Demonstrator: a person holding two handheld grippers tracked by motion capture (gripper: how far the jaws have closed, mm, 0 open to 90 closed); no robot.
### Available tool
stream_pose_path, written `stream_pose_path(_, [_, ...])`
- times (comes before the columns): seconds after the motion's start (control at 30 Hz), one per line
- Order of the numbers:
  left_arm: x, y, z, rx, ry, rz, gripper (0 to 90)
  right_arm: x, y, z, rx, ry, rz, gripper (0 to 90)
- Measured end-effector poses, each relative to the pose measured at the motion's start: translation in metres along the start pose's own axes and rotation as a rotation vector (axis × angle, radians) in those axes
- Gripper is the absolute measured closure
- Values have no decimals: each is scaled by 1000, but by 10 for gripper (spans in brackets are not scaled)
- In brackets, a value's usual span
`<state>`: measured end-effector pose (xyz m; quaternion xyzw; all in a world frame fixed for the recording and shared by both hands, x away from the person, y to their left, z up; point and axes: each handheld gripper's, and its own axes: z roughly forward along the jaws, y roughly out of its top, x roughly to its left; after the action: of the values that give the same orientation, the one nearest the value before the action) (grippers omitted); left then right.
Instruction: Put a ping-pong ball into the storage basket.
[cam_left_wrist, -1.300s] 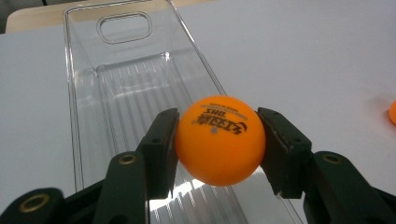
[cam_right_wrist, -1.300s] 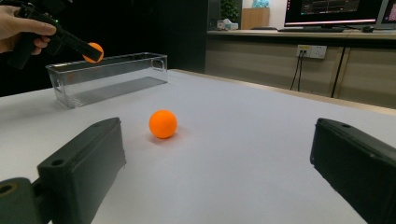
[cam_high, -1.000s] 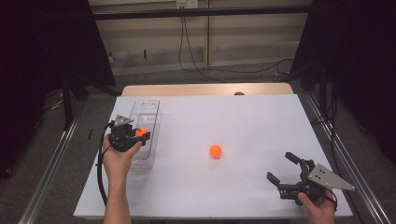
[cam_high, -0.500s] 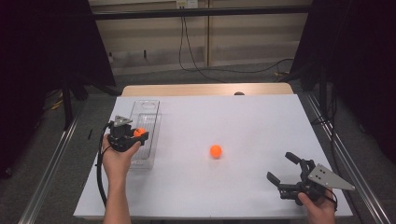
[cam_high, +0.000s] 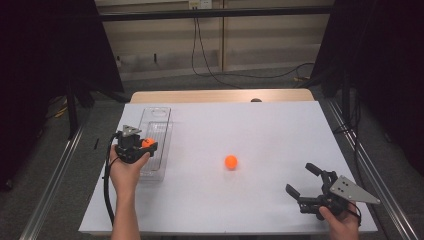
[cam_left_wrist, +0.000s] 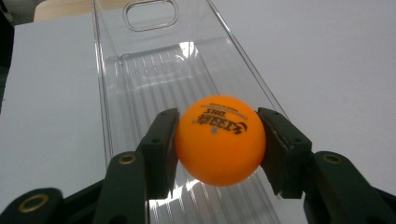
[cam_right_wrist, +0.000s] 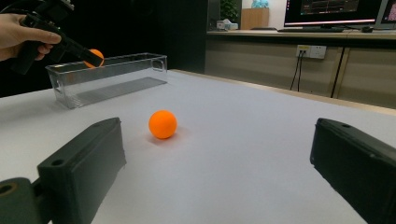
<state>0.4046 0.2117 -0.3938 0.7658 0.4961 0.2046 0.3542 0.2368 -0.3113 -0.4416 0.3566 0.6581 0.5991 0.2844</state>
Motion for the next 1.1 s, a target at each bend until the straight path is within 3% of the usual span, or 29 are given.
stream_pose_path(0.4, [0,-1,4,19,8,15,505,0,0,0,2,0,1,26])
stream_pose_path(1.1, [2,-1,4,13,15,-14,457,-1,0,-1,2,0,1,26])
